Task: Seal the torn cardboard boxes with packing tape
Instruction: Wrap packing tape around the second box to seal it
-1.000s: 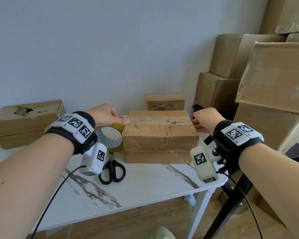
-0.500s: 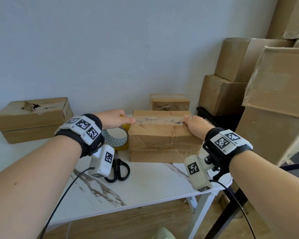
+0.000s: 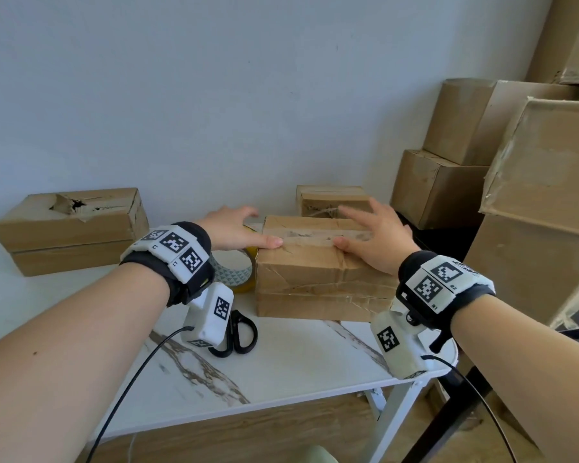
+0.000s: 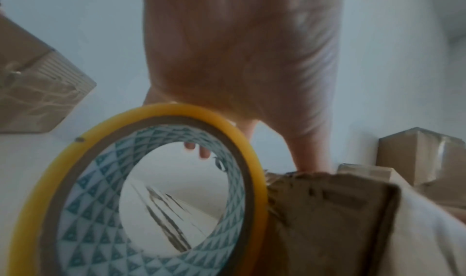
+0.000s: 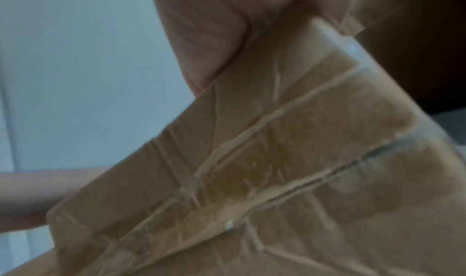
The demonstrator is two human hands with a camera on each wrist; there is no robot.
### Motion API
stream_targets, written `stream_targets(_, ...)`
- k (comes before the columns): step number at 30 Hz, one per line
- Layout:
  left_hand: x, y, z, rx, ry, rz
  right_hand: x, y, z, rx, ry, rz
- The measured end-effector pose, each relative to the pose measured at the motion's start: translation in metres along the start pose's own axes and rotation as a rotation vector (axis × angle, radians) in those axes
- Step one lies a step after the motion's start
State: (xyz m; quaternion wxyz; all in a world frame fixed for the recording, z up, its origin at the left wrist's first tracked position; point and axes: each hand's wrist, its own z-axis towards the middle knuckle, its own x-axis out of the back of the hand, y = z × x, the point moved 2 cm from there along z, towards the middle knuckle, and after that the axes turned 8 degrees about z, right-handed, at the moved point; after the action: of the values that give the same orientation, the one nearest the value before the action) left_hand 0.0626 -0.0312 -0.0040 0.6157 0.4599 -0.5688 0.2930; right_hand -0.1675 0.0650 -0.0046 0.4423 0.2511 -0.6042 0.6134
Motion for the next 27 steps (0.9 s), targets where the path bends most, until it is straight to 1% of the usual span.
stream_targets(2,0.005,0.011,0.0,-0.13,0.184,0.002,0.001,-0.009,0.0,0.044,-0.041,0.003)
stream_targets(3,0.007,0.02,0.0,-0.206,0.243,-0.031,0.0,-0.012,0.001,0.045,-0.062,0.007)
stream_targets(4,0.006,0.03,-0.001,-0.263,0.264,-0.062,-0.002,-0.013,0.002,0.037,-0.078,0.002)
stream_targets(6,0.002,0.048,-0.002,-0.296,0.237,-0.043,-0.003,-0.014,0.004,0.012,-0.095,0.004)
stream_targets(8,-0.005,0.056,0.0,-0.276,0.199,0.032,-0.002,-0.009,0.006,-0.017,-0.098,0.014)
stream_targets(9,-0.007,0.055,0.002,-0.257,0.189,0.025,0.0,-0.006,0.006,-0.028,-0.098,0.027)
stream_targets(12,-0.005,0.041,0.005,-0.211,0.183,-0.065,0.01,0.011,0.006,-0.081,-0.09,0.132)
stream_targets(14,0.0,0.027,0.004,-0.184,0.185,-0.081,0.019,0.022,0.004,-0.115,-0.079,0.2)
stream_targets(17,0.008,0.014,-0.002,-0.157,0.162,-0.115,0.028,0.027,0.003,-0.123,-0.064,0.258)
stream_targets(20,0.01,0.026,-0.003,-0.19,0.162,-0.083,0.022,0.014,0.006,-0.092,-0.048,0.254)
stream_targets(23,0.002,0.054,0.0,-0.273,0.161,-0.036,0.005,-0.005,0.011,-0.025,-0.074,0.142)
stream_targets(25,-0.004,0.065,0.001,-0.307,0.16,-0.037,-0.002,-0.01,0.012,-0.029,-0.09,0.115)
stream_targets(27,-0.006,0.064,0.003,-0.303,0.17,-0.054,0.001,-0.006,0.011,-0.053,-0.095,0.127)
